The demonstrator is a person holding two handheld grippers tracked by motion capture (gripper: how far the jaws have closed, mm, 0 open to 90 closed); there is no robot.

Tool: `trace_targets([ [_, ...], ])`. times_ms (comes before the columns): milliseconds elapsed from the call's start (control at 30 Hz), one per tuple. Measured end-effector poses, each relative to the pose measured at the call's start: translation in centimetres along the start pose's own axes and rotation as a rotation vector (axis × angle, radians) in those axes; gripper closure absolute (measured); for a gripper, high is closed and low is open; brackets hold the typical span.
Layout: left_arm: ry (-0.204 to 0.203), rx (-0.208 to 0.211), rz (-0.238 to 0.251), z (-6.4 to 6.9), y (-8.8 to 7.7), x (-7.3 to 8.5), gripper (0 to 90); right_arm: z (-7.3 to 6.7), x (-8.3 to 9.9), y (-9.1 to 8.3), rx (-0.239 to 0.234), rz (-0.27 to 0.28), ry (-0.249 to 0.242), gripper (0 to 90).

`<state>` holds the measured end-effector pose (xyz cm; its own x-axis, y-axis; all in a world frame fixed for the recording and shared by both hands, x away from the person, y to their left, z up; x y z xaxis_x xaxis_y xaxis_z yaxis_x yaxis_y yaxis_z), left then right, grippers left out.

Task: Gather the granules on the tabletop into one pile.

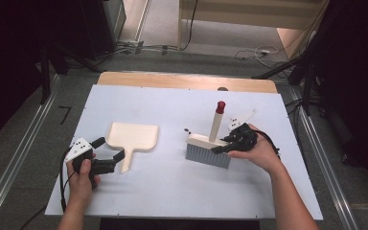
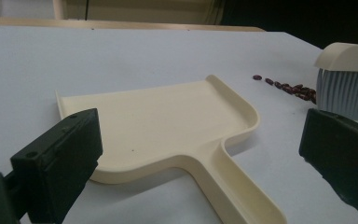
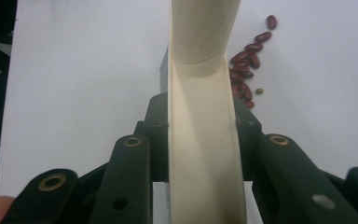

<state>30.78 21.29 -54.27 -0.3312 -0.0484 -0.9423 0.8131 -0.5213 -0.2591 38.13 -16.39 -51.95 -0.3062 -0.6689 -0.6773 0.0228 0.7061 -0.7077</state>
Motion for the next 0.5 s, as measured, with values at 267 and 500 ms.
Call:
trace_targets([
  [267,0.004,0.002,-0.002,0.0,0.0,0.0,0.0,2.1,-0.5,-0.3,0.062,0.038,0.053,65.0],
  [500,0.003,0.002,-0.002,0.0,0.0,0.0,0.0,3.2,-0.5,-0.3,0.095,0.054,0.09,64.9],
])
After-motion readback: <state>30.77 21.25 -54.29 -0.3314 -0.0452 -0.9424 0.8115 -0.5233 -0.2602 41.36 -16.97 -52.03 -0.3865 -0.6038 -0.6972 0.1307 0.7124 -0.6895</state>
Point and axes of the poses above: each handheld gripper's, and its own axes: y roughly forward along the jaws, x roughly out of its underside, z roughly to its right, the point moved 8 cm from there along y, roughly forward along the jaws, and after that the axes turned 2 degrees about z, right-handed, at the moved point
